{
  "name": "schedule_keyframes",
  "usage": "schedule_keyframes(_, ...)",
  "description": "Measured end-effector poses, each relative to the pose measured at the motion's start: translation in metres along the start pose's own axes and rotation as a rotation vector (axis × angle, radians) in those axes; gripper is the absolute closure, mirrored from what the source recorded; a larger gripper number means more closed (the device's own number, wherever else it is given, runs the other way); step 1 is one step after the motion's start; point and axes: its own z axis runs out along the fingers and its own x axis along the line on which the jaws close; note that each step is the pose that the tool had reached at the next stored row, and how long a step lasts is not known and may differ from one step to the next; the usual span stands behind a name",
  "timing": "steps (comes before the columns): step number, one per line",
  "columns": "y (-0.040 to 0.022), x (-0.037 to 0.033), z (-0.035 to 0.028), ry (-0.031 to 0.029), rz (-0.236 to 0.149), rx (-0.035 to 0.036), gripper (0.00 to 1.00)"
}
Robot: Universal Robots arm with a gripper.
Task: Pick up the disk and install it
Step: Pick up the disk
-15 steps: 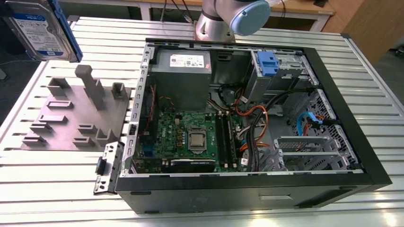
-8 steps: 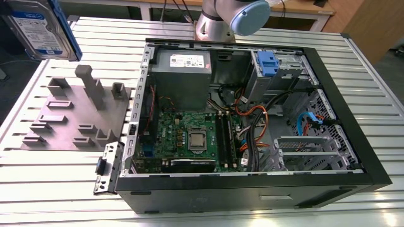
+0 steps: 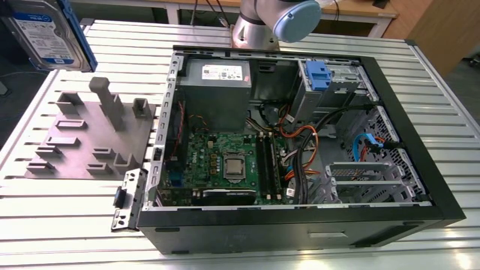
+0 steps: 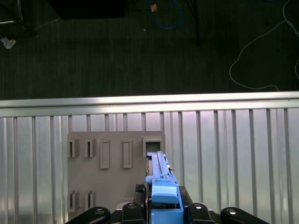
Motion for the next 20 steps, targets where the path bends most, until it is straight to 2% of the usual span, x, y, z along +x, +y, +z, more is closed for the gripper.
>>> schedule_keyframes(7,0.0,0.0,-0.0013,0.0,0.0,0.0001,0.64)
schedule_keyframes(13,0.0,-0.0001,-0.0038,0.0,0.0,0.0001,0.64)
schedule_keyframes(14,0.0001,-0.0002,-0.0061,0.0,0.0,0.0001,0.64)
schedule_keyframes(20,0.0001,-0.0002,-0.0072,0.0,0.0,0.0001,0.64)
